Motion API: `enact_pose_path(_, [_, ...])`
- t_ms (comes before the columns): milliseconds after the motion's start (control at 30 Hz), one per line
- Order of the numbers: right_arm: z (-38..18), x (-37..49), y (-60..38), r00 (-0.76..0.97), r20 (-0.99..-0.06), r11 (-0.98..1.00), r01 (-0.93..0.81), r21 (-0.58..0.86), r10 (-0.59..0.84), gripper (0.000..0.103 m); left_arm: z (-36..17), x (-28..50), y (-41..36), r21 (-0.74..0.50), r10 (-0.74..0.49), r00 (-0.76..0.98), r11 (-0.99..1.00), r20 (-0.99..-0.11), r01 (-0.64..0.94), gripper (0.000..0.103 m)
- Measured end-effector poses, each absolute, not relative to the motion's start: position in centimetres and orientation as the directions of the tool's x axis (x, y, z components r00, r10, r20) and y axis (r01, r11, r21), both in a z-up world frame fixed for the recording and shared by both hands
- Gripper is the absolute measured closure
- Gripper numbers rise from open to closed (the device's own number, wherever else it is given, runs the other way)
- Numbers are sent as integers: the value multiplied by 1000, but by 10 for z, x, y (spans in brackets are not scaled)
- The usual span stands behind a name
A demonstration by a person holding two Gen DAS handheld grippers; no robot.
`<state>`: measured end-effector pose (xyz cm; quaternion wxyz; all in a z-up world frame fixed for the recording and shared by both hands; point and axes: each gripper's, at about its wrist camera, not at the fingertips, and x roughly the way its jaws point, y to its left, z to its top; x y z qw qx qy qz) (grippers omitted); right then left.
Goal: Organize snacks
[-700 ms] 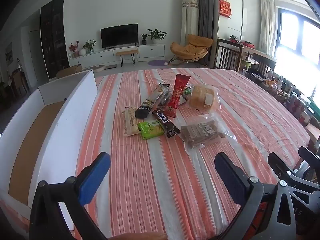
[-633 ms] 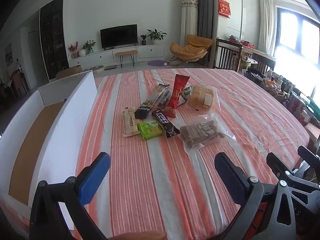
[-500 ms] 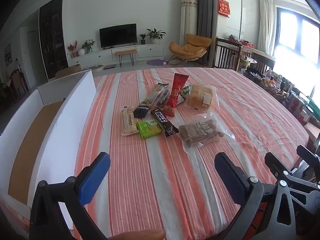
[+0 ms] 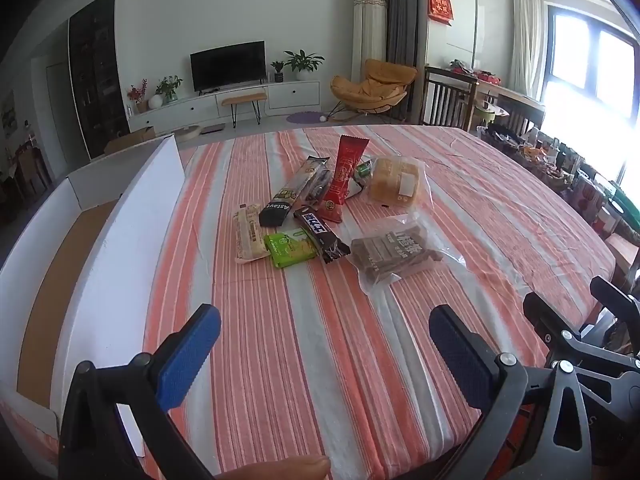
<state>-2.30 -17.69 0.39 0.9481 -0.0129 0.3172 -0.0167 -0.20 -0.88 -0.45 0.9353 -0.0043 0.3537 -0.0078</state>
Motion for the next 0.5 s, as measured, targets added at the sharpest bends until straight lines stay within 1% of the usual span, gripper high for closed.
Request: enact_pose_path(500, [2, -22, -178, 794, -607, 999, 16, -36, -35, 6, -4, -2, -12, -12, -17, 748, 1000, -663, 12, 0])
